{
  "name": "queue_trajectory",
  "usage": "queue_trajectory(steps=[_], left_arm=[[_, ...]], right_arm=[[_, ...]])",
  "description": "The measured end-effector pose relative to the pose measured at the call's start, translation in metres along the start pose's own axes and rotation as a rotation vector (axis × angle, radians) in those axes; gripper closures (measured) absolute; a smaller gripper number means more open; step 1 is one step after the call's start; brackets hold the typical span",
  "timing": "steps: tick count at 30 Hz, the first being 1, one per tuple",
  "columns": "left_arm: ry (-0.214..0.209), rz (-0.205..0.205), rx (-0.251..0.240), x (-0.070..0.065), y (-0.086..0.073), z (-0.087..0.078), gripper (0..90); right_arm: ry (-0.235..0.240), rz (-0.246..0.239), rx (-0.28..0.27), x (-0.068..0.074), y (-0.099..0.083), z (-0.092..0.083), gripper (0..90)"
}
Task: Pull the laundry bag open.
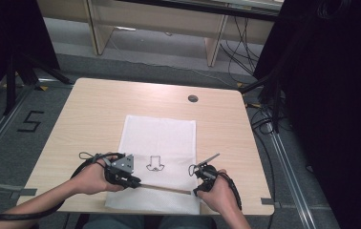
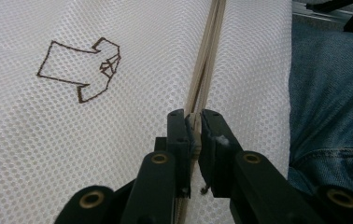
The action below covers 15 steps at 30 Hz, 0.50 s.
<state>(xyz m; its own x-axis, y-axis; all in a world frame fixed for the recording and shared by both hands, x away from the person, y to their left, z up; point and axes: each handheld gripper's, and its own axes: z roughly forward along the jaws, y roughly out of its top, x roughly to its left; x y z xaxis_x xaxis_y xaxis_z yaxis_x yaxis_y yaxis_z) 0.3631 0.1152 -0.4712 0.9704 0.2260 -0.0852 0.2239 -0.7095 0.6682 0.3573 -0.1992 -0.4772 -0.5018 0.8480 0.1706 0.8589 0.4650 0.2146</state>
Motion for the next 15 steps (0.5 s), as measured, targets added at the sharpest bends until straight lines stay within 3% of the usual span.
queue_trajectory(steps=[7,10,15], left_arm=[[-0.013,-0.002,0.0,0.0015,-0.0054,-0.0011,82.1],[-0.028,-0.026,-0.006,0.0027,-0.0073,-0.0023,82.2],[-0.019,-0.027,-0.009,0.0038,-0.0099,-0.0056,82.2]], right_arm=[[-0.009,-0.003,-0.002,0.0007,0.0,0.0001,90.0],[-0.009,0.0,0.0,0.0008,0.0001,0.0,90.0],[-0.012,0.001,-0.002,0.0015,0.0002,0.0001,90.0]])
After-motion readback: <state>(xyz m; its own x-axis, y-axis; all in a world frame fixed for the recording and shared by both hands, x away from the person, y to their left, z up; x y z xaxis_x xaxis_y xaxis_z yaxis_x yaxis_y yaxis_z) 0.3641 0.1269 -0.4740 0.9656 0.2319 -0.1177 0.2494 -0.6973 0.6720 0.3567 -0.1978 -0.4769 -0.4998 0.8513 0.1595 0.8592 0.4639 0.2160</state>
